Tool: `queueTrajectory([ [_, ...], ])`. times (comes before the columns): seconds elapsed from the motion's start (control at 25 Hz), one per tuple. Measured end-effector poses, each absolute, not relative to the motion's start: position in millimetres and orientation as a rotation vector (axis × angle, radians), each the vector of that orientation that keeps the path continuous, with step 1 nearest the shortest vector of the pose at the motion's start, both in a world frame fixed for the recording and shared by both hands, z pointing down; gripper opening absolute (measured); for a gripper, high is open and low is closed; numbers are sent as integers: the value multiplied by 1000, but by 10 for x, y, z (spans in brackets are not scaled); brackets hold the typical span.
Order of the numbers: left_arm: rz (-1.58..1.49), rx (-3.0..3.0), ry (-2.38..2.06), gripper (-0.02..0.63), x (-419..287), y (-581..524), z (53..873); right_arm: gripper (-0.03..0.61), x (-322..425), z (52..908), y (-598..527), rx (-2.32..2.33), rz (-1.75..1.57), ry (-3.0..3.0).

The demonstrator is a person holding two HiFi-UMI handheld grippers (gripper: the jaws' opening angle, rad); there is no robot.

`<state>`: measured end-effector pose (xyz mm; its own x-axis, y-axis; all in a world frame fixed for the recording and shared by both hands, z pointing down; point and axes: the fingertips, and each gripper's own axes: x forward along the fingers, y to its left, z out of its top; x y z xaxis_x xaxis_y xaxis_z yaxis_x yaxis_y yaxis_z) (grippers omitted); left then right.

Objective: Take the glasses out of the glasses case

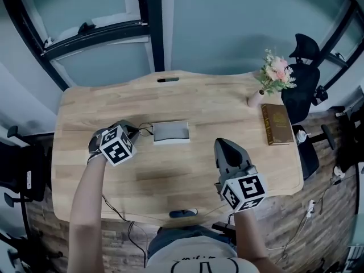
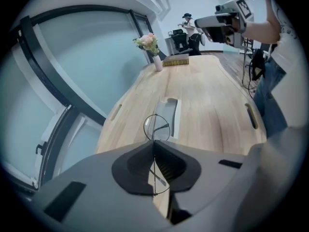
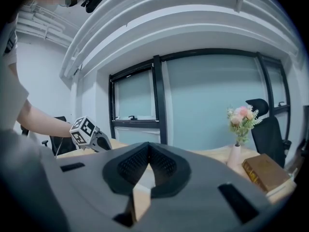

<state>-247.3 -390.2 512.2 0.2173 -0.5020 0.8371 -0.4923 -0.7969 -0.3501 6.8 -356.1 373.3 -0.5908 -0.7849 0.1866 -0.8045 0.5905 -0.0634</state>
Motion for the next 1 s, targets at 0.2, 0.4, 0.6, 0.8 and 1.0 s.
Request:
queueTrajectory([
  [0.2, -1732, -2507, 1098, 21, -2641, -3780, 5537, 12, -40, 3987, -3520, 1268, 242, -2637],
  [0.4, -1747, -2615, 1232, 21, -2833, -3651, 5996, 12, -158, 4325, -3449, 1172, 265, -2578],
  [0.6, -1767, -2589, 1309, 23, -2965, -3591, 6239, 12, -239, 4474, -3394, 1108, 248, -2550],
  [0.8, -1761, -2574, 1349, 161, -2986, -3567, 6263, 12, -316, 4450, -3345, 1073, 222, -2561],
  [1.0, -1579, -2607, 1473, 321, -2969, -3557, 5888, 12, -335, 4240, -3339, 1084, 186, -2608],
])
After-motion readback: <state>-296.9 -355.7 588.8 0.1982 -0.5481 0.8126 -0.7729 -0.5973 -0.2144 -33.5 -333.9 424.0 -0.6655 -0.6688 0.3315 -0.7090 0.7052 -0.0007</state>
